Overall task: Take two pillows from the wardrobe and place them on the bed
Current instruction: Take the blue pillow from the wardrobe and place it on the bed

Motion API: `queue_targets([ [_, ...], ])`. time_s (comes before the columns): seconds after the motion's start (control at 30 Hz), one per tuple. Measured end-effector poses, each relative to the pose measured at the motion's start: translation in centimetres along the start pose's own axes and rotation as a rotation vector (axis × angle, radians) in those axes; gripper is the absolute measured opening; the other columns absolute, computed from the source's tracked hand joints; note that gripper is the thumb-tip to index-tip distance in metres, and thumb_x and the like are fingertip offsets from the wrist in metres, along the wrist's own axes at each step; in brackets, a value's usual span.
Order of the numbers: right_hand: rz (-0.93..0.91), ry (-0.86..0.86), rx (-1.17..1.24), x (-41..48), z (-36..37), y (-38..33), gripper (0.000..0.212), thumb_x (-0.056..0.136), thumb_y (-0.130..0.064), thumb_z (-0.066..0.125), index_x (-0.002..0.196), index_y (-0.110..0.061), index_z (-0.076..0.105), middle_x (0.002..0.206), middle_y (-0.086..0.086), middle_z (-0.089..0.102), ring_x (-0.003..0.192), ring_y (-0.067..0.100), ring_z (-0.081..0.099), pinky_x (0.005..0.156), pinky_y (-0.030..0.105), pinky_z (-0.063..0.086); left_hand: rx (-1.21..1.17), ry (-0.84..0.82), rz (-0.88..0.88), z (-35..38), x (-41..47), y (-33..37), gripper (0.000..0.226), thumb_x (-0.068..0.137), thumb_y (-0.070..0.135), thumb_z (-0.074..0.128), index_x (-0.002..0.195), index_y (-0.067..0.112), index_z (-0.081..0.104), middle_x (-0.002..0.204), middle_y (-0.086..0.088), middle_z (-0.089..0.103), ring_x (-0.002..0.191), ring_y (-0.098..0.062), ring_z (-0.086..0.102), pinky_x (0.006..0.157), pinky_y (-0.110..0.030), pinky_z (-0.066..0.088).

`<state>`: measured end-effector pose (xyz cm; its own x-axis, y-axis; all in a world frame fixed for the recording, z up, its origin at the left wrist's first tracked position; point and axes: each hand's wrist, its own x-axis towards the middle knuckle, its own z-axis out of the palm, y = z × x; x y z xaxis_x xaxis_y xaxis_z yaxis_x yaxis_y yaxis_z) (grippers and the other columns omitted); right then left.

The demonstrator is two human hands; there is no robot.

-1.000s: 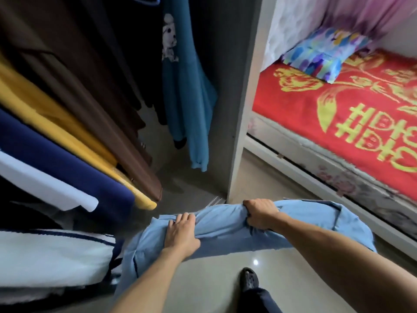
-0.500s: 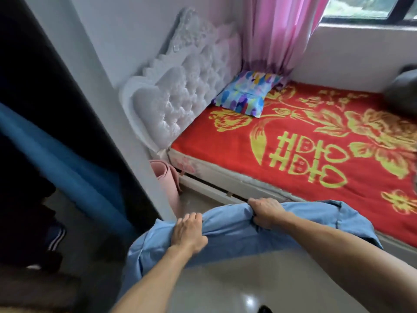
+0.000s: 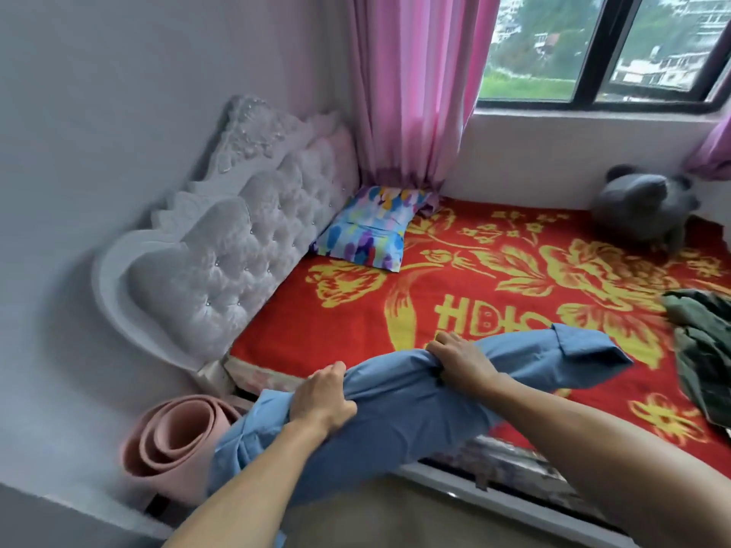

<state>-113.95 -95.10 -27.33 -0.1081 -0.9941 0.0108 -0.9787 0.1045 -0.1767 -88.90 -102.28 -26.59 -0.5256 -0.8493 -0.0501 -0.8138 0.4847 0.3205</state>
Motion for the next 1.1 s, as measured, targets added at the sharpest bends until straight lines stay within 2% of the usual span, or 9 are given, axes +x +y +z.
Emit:
queue_targets([
  [0.1,-0.013,0.127,-0.11,4.2,-0.3,0.7,0.023,0.076,-0.008,0.062,0.098,-0.003,0.058,0.105,0.018,0.057,0.103,0.032,0.053,0.084,0.042,0.043,0.04,0.017,0.079,-1.6,5.7,-1.1,0.021,0.064,0.019,0.051,0.078,0.022,0.035,0.094,-0.004,0.063,0.092,-0.032,0.059,0.073,-0.037,0.045],
  [0.17,-0.05,0.211,-0.17,7.1,-0.8,0.8,0.022,0.064,-0.004,0.074,0.082,-0.003,0.06,0.086,0.018,0.061,0.084,0.034,0.062,0.069,0.039,0.052,0.08,0.032,0.12,-2.4,9.1,-2.0,0.022,0.066,0.019,0.051,0.081,0.022,0.035,0.096,-0.004,0.061,0.094,-0.031,0.057,0.079,-0.038,0.045],
  [0.23,-0.059,0.24,-0.219,9.9,-1.2,0.8,0.031,0.052,-0.004,0.084,0.07,-0.008,0.059,0.072,0.012,0.061,0.066,0.031,0.063,0.054,0.034,0.054,0.118,0.046,0.159,-3.2,12.3,-3.0,0.023,0.067,0.018,0.05,0.084,0.024,0.035,0.097,-0.003,0.059,0.094,-0.029,0.055,0.083,-0.037,0.044],
  [0.3,-0.039,0.261,-0.235,12.5,-1.5,0.8,0.032,0.05,-0.005,0.085,0.068,-0.009,0.059,0.069,0.011,0.06,0.062,0.03,0.062,0.05,0.033,0.053,0.15,0.047,0.174,-3.8,15.3,-4.0,0.023,0.067,0.019,0.049,0.087,0.023,0.039,0.098,-0.001,0.058,0.095,-0.027,0.054,0.085,-0.036,0.042],
  [0.5,-0.028,0.205,-0.221,21.1,-0.7,2.1,0.029,0.053,-0.009,0.085,0.07,-0.009,0.061,0.071,0.011,0.062,0.065,0.03,0.063,0.052,0.034,0.054,0.169,0.013,0.166,-3.7,23.5,-6.9,0.023,0.066,0.019,0.046,0.088,0.023,0.039,0.098,0.001,0.057,0.095,-0.025,0.052,0.085,-0.034,0.041],
  [0.67,-0.046,0.083,-0.155,31.1,2.3,3.8,0.017,0.073,-0.012,0.07,0.086,-0.008,0.061,0.091,0.013,0.063,0.087,0.032,0.061,0.073,0.039,0.05,0.136,-0.049,0.057,-3.2,30.8,-10.1,0.022,0.066,0.02,0.047,0.083,0.025,0.033,0.096,0.002,0.058,0.092,-0.024,0.054,0.08,-0.033,0.041],
  [0.77,-0.084,-0.02,-0.13,37.4,4.9,4.7,0.019,0.088,-0.015,0.047,0.104,-0.009,0.054,0.111,0.012,0.056,0.106,0.029,0.052,0.088,0.039,0.041,0.13,-0.086,-0.021,-2.7,34.8,-12.3,0.021,0.066,0.021,0.048,0.081,0.024,0.034,0.095,0.001,0.059,0.093,-0.027,0.056,0.078,-0.035,0.042],
  [1.0,-0.201,-0.036,-0.04,50.7,6.2,3.9,0.022,0.084,-0.008,0.052,0.104,-0.004,0.057,0.11,0.017,0.057,0.105,0.034,0.053,0.088,0.045,0.044,0.053,-0.032,-0.168,-3.7,42.8,-17.3,0.023,0.066,0.017,0.052,0.078,0.021,0.032,0.092,-0.004,0.058,0.088,-0.031,0.056,0.073,-0.037,0.042],
  [1.1,-0.239,-0.002,-0.018,56.1,6.1,2.6,0.022,0.08,-0.005,0.057,0.102,-0.002,0.059,0.105,0.019,0.059,0.101,0.035,0.055,0.084,0.045,0.045,0.029,0.006,-0.216,-4.5,45.5,-19.8,0.021,0.069,0.018,0.054,0.084,0.018,0.04,0.098,-0.006,0.06,0.091,-0.03,0.057,0.074,-0.038,0.045],
])
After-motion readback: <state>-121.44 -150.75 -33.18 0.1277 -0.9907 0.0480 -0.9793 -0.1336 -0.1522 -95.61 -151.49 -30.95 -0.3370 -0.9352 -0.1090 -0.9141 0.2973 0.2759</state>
